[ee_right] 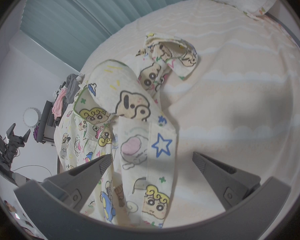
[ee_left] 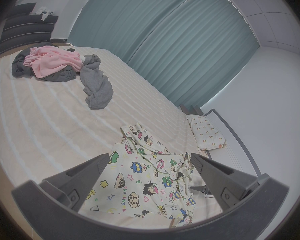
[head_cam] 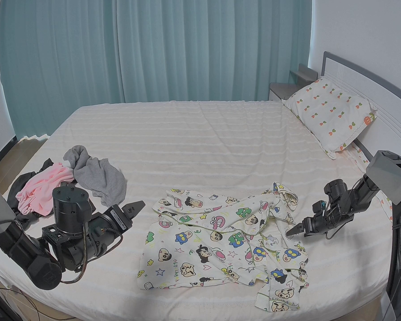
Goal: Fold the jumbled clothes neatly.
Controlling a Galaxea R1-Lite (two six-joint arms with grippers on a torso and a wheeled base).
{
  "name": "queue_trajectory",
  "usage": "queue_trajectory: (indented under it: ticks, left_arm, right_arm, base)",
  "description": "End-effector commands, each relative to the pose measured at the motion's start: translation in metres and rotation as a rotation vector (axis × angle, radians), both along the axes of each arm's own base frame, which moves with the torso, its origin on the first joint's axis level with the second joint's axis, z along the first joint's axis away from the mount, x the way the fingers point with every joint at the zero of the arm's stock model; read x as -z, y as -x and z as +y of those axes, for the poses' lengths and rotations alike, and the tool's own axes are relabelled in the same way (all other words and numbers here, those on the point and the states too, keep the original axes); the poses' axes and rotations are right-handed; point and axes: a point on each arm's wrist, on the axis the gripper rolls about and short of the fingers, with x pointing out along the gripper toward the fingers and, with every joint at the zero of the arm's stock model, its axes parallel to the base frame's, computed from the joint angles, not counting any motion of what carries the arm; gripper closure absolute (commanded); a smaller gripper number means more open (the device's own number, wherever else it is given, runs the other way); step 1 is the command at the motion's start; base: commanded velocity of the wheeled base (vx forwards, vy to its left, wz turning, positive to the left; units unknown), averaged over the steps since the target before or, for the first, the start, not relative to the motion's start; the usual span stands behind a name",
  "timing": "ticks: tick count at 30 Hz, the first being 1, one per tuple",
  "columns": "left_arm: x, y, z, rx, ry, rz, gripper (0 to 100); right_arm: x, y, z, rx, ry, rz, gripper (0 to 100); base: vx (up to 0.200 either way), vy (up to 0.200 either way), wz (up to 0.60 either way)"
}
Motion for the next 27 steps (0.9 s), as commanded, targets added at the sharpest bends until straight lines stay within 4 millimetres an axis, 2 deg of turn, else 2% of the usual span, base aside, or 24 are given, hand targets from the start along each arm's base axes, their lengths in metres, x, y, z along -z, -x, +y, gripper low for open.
queue_trajectory:
  ticks: [1, 27]
  left_arm:
    - [0.001, -0.001, 0.000, -0.001, -0.001, 0.002, 0]
    - [-0.006, -0.001, 0.000, -0.019, 0.003, -0.027, 0]
  right_arm:
    - [-0.002, -0.008, 0.004, -0.014, 0.001, 0.028, 0]
    - [-0.005, -0.026, 0.011, -0.023, -0.006, 0.011, 0]
  base:
    - [0.000, 0.000, 0.00]
    - [0.000, 0.000, 0.00]
